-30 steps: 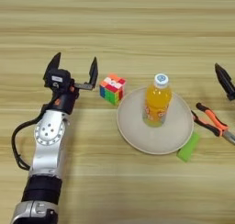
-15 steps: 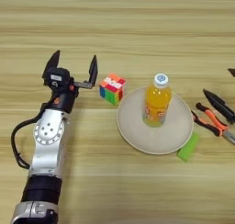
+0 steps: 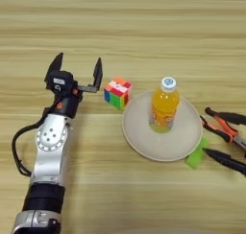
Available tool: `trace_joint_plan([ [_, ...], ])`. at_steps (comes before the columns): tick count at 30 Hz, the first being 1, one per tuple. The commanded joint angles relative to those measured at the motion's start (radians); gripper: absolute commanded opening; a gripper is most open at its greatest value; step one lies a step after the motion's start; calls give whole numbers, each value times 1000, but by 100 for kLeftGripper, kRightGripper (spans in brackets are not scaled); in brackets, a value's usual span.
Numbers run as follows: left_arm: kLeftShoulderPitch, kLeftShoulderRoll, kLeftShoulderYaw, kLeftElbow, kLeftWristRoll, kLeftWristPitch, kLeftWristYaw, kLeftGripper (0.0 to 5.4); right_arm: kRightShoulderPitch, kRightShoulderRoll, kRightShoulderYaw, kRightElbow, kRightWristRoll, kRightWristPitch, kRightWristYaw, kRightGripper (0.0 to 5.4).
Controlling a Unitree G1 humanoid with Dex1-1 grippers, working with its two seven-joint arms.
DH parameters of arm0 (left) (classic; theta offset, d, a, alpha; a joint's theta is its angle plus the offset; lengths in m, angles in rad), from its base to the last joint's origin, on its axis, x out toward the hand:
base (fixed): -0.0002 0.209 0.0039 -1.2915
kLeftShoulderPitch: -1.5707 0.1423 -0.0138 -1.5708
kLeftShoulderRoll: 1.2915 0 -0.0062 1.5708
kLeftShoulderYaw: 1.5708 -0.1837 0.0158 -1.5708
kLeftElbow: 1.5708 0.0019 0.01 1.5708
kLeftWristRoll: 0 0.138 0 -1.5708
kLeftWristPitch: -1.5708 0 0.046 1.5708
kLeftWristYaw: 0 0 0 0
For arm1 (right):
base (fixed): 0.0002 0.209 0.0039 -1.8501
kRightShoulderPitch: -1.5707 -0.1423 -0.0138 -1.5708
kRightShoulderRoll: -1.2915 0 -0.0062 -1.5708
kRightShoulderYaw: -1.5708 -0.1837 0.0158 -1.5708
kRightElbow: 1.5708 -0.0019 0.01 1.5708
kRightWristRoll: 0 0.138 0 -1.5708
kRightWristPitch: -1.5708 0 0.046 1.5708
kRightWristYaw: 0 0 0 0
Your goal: Move the objects on the table
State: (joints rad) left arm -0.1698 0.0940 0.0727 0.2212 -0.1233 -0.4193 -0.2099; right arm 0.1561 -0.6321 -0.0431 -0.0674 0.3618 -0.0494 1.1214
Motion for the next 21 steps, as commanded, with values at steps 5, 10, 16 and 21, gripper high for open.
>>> trace_joint_plan([
  [5,-4,-1,-4,5,0,1,-5,540,58,-33,80,-51,-138,84,-91,539],
  [10,-7,-3,-4,9,-1,-2,-5,540,59,-27,97,-60,-158,113,-127,539],
  [16,-8,-4,-5,10,-1,-4,-5,540,52,-10,113,-51,-185,128,-184,539],
  [21,-7,-3,-5,8,-2,-5,-6,540,53,-3,131,-55,-188,136,-209,539],
])
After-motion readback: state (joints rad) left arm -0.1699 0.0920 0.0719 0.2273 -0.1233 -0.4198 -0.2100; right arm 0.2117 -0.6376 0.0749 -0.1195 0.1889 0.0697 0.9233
